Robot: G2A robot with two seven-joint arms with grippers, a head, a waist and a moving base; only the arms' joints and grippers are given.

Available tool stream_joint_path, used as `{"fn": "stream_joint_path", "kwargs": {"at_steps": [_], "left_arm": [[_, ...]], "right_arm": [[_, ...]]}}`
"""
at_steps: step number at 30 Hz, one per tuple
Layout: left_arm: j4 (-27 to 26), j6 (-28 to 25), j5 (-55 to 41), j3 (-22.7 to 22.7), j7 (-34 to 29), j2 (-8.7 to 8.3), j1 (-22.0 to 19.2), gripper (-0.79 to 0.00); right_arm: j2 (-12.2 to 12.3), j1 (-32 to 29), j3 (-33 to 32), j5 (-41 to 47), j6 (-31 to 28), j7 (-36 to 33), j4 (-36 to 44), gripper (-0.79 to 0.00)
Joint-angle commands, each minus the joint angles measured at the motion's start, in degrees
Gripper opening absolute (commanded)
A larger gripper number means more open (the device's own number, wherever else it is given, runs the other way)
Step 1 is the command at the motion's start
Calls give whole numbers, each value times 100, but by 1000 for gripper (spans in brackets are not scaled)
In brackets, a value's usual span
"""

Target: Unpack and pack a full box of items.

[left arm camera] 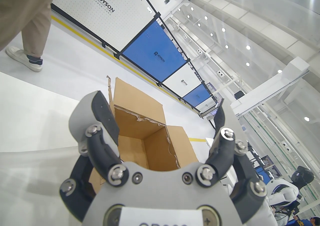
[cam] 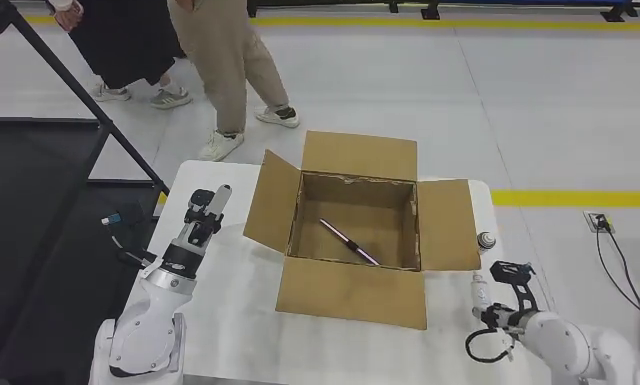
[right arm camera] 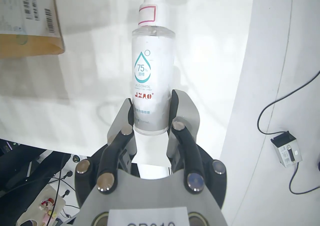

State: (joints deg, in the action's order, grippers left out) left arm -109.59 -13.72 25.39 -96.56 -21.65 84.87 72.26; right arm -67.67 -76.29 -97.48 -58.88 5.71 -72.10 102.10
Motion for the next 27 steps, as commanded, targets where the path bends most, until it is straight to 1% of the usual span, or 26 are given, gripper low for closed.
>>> {"fn": "stream_joint_path", "kwargs": {"at_steps": [1, 5, 6, 8, 9, 11, 12, 14, 19, 23, 27], "left_arm": [[0, 0, 0, 0, 0, 0, 0, 0], [0, 0, 0, 0, 0, 0, 0, 0], [0, 0, 0, 0, 0, 0, 0, 0], [0, 0, 0, 0, 0, 0, 0, 0], [0, 0, 0, 0, 0, 0, 0, 0], [0, 0, 0, 0, 0, 0, 0, 0], [0, 0, 0, 0, 0, 0, 0, 0], [0, 0, 0, 0, 0, 0, 0, 0], [0, 0, 0, 0, 0, 0, 0, 0], [0, 0, 0, 0, 0, 0, 0, 0], [0, 0, 0, 0, 0, 0, 0, 0]], "right_arm": [[11, 215, 81, -112, 61, -53, -302, -785], [20, 435, 189, -89, 29, 20, -631, -785], [23, 470, 200, -81, 20, 28, -693, -773], [30, 524, 222, -68, 19, 41, -770, -603], [32, 541, 236, -62, 27, 46, -794, -533], [39, 568, 252, -55, 41, 41, -841, -465], [44, 580, 256, -51, 41, 39, -859, -449], [53, 591, 257, -46, 40, 38, -886, -422], [73, 558, 231, -15, 90, 72, -861, -400], [87, 486, 204, 5, 156, 141, -752, -403], [98, 362, 72, 141, 190, 418, -456, -403]]}}
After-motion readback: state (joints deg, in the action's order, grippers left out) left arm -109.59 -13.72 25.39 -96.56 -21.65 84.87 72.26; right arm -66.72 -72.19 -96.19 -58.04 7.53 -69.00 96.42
